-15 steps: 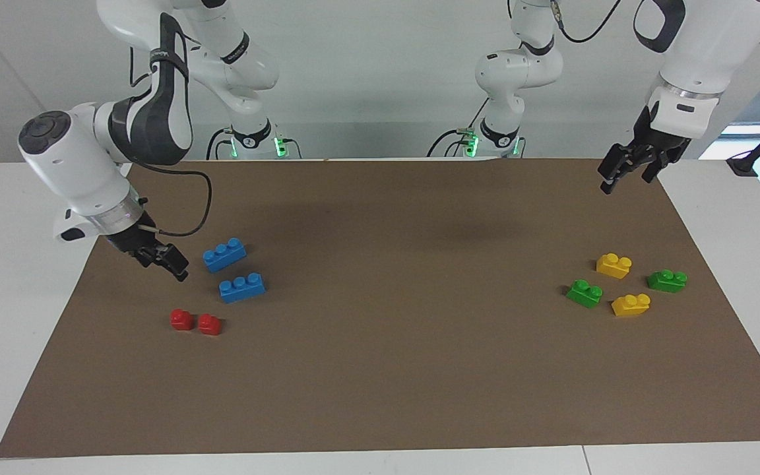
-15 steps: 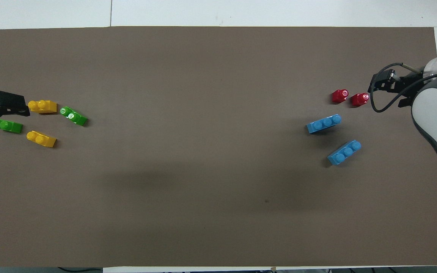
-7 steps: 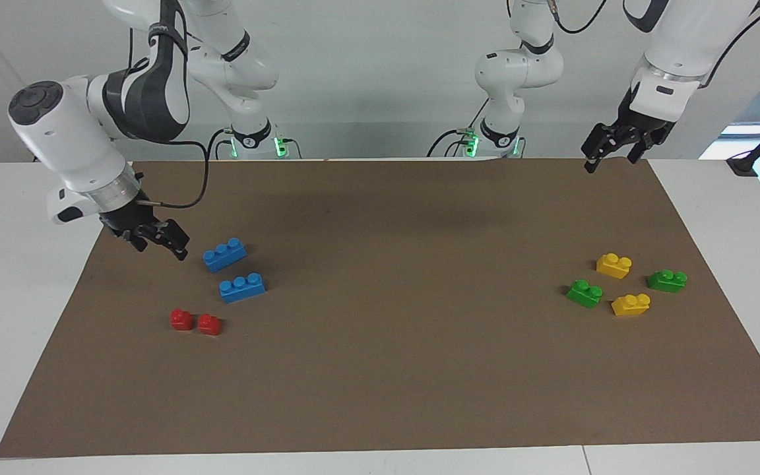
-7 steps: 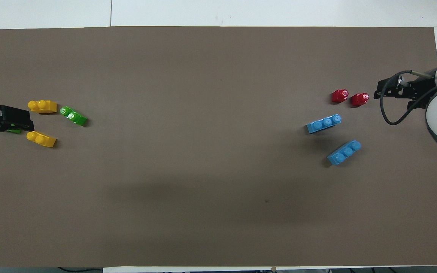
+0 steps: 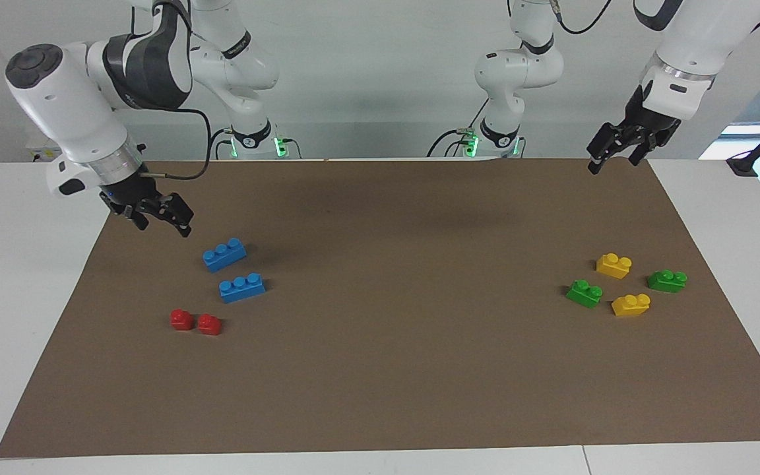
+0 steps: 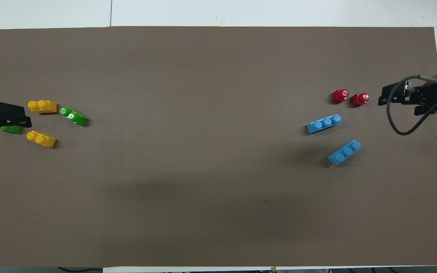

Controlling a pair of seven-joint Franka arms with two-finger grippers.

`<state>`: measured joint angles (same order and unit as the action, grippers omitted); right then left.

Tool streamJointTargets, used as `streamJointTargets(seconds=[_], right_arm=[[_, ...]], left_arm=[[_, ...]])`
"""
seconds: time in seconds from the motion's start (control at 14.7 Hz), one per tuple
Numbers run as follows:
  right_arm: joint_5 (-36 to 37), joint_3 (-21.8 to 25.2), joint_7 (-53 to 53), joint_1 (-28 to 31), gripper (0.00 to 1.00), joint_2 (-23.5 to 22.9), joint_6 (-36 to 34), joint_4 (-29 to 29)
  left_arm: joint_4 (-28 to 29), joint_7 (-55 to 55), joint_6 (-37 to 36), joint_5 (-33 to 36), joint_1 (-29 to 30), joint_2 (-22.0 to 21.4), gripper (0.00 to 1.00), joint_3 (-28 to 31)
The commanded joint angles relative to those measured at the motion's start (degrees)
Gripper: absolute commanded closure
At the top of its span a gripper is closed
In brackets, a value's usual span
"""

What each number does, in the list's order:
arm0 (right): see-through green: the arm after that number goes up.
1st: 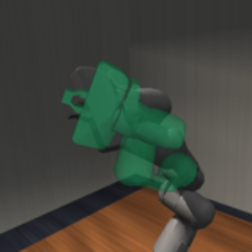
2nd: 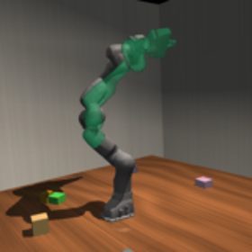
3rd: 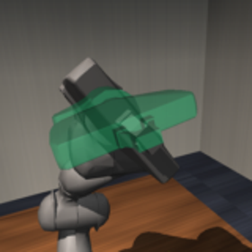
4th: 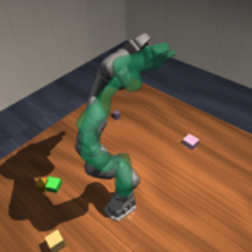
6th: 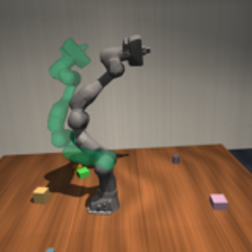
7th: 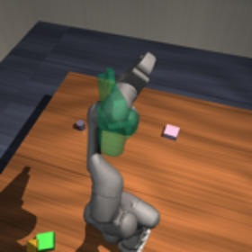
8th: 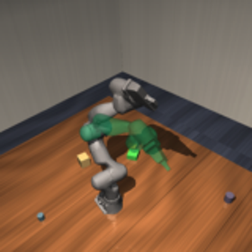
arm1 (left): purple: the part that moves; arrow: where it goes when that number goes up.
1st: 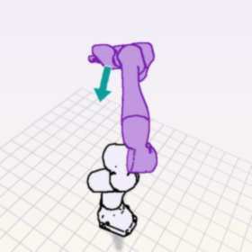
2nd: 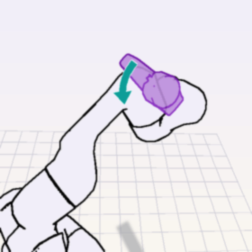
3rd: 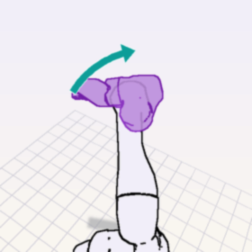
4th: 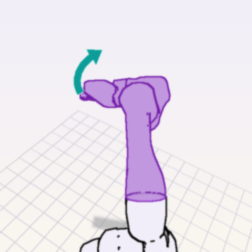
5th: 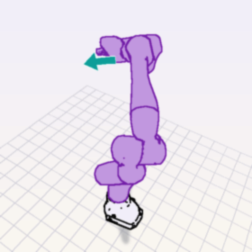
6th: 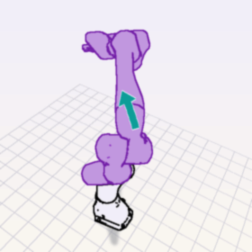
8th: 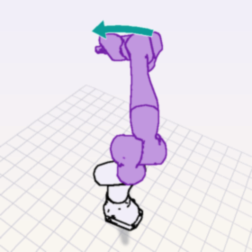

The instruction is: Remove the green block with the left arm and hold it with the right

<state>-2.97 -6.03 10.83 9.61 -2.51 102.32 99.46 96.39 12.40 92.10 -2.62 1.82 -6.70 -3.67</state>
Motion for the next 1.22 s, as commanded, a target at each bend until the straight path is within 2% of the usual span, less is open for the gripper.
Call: streamJointTargets(seconds=[0.0,0.27,0.48,0.61,0.75,1.15], right_arm=[[2.61,-0.21,-1.69,-0.2,0.0,-0.04,-4.57,-2.24],[2.79,-0.12,-3.0,-0.03,0.0,1.46,-12.39,-6.98],[2.88,0.4,-3.27,-0.11,0.0,3.47,-15.3,-7.7],[3.75,1.62,-3.27,-2.64,0.0,3.39,-15.66,-7.7],[4.2,7.23,-3.27,-7.74,0.0,3.48,-15.66,-7.7],[6.65,7.52,-3.01,-8.2,0.0,3.74,-14.96,-7.79]], left_arm=[[0.99,-1.23,1.94,-0.98,-0.85,-0.33,0.0,0.95],[1.08,-6.42,1.85,-0.98,-0.76,-0.16,0.0,0.95],[1.08,-6.77,2.82,-0.37,-0.41,-0.33,0.0,0.51],[1.08,-7.82,3.79,-0.11,-0.23,-0.33,0.0,0.51],[1.08,-10.98,3.61,0.95,-0.15,-0.33,0.0,0.42],[1.08,-10.55,3.88,0.95,-0.15,-0.33,0.0,0.42]])
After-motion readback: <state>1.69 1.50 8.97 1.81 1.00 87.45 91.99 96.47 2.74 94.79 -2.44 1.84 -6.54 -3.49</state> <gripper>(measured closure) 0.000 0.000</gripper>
